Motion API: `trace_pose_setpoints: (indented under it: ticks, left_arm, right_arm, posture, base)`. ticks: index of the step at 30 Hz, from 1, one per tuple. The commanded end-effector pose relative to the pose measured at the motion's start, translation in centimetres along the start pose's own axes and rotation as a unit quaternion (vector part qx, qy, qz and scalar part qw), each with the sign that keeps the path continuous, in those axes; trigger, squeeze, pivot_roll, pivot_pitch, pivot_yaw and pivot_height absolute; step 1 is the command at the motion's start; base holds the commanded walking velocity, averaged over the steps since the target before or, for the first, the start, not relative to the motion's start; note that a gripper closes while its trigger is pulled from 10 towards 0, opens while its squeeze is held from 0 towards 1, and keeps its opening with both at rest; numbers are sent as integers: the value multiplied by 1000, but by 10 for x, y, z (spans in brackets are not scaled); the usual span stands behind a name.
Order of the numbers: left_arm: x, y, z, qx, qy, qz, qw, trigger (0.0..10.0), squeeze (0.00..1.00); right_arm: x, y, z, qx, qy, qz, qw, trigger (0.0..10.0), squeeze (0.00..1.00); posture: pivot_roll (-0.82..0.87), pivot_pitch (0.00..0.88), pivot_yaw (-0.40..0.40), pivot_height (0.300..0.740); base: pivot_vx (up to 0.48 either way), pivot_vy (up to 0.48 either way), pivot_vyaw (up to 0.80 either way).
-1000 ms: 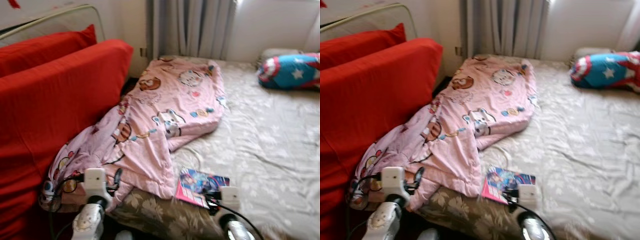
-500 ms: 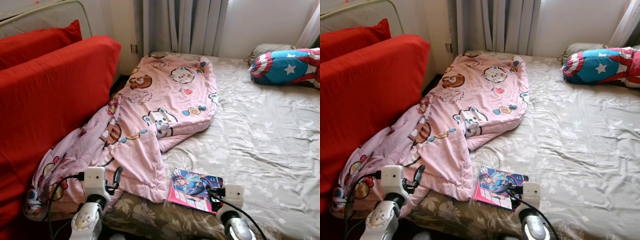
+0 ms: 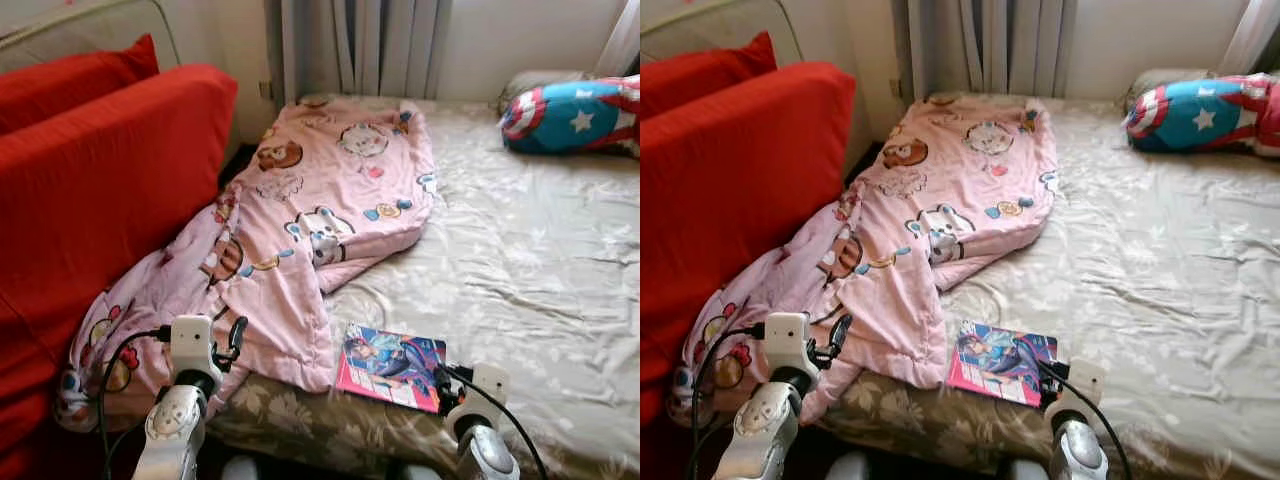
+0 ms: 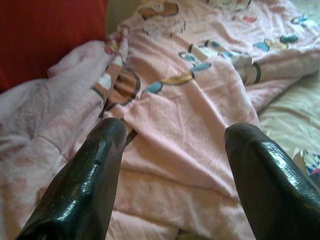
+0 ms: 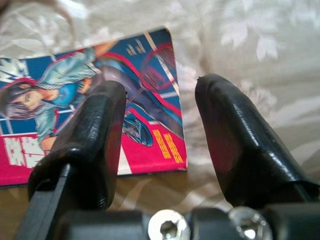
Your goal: Clean up the room
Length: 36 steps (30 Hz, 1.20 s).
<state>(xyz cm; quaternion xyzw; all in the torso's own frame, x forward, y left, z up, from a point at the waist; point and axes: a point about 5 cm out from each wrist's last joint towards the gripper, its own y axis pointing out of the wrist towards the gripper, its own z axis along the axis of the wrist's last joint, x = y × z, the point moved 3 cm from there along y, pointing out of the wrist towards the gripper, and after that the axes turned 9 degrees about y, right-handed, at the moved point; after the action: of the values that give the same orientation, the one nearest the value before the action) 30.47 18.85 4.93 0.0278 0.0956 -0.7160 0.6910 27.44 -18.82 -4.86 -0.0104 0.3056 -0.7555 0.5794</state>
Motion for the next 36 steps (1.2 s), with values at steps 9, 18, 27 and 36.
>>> trace_pose_setpoints:
  ticks: [9, 18, 27, 36]
  left_arm:
    - [-13, -13, 7, -2, 8, -3, 1000, 10000, 0]
    - [-30, -46, 1, -34, 28, 8, 999, 10000, 0]
    - [-44, -61, 0, -46, 40, 19, 998, 10000, 0]
    - [-46, -68, -1, -61, 47, 18, 997, 10000, 0]
  right_arm:
    - [-11, 7, 11, 10, 22, -6, 1000, 10000, 0]
    - [-15, 13, 22, 17, 94, 17, 995, 10000, 0]
    - [-13, 15, 32, 31, 140, 27, 989, 10000, 0]
    - [7, 10, 37, 65, 161, 3, 985, 10000, 0]
  posture:
    - [165, 236, 56, 632]
    - [223, 300, 81, 632]
    - [251, 313, 93, 632]
    - [245, 304, 102, 632]
  base:
    - [0, 0, 0]
    - [0, 0, 0]
    - [0, 0, 0]
    - [0, 0, 0]
